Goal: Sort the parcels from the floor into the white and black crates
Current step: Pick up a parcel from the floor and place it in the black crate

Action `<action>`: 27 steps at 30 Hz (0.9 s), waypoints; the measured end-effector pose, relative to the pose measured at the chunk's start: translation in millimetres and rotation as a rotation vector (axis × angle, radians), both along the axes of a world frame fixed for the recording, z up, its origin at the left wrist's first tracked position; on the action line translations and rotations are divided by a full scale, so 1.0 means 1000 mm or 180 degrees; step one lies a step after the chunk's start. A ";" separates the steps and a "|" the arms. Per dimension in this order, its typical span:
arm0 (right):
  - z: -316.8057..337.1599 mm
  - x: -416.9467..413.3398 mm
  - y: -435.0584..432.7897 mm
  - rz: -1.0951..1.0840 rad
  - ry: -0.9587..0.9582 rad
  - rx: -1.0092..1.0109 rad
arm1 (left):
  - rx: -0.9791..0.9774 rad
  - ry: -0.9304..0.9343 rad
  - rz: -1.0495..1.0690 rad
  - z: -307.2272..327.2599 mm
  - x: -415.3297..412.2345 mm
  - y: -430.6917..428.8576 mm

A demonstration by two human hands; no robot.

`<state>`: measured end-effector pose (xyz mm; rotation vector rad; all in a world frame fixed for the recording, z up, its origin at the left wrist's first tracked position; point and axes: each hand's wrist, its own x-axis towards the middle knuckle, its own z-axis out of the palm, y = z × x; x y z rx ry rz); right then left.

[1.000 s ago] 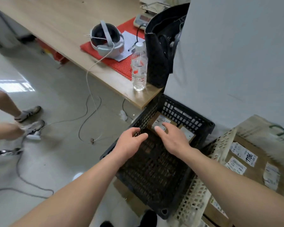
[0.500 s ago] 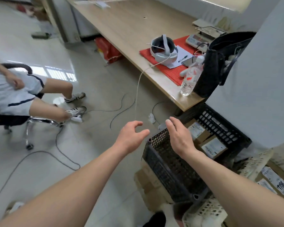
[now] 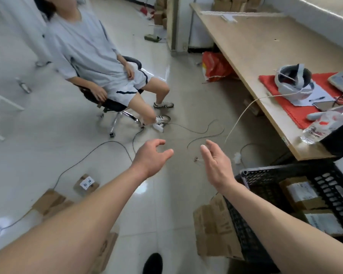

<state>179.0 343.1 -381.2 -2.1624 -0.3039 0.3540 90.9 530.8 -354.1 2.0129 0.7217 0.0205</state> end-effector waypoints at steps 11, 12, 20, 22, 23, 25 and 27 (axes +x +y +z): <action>0.000 -0.112 0.068 0.1327 0.0381 -0.0083 | -0.0014 0.0227 0.1790 -0.009 -0.229 0.023; -0.001 -0.124 0.074 0.1445 0.0416 -0.0073 | 0.0011 0.0271 0.1921 -0.010 -0.249 0.022; 0.002 -0.208 0.140 0.2128 0.0416 -0.0159 | 0.0053 0.0244 0.2618 -0.015 -0.362 0.037; -0.001 -0.225 0.156 0.2243 0.0368 -0.0218 | 0.0022 0.0261 0.2728 -0.019 -0.386 0.045; -0.003 -0.233 0.164 0.2287 0.0340 -0.0246 | 0.0001 0.0272 0.2766 -0.022 -0.398 0.050; -0.009 -0.252 0.179 0.2352 0.0308 -0.0296 | -0.0059 0.0313 0.2825 -0.028 -0.421 0.059; -0.015 -0.272 0.194 0.2415 0.0295 -0.0370 | -0.0098 0.0347 0.2913 -0.036 -0.445 0.070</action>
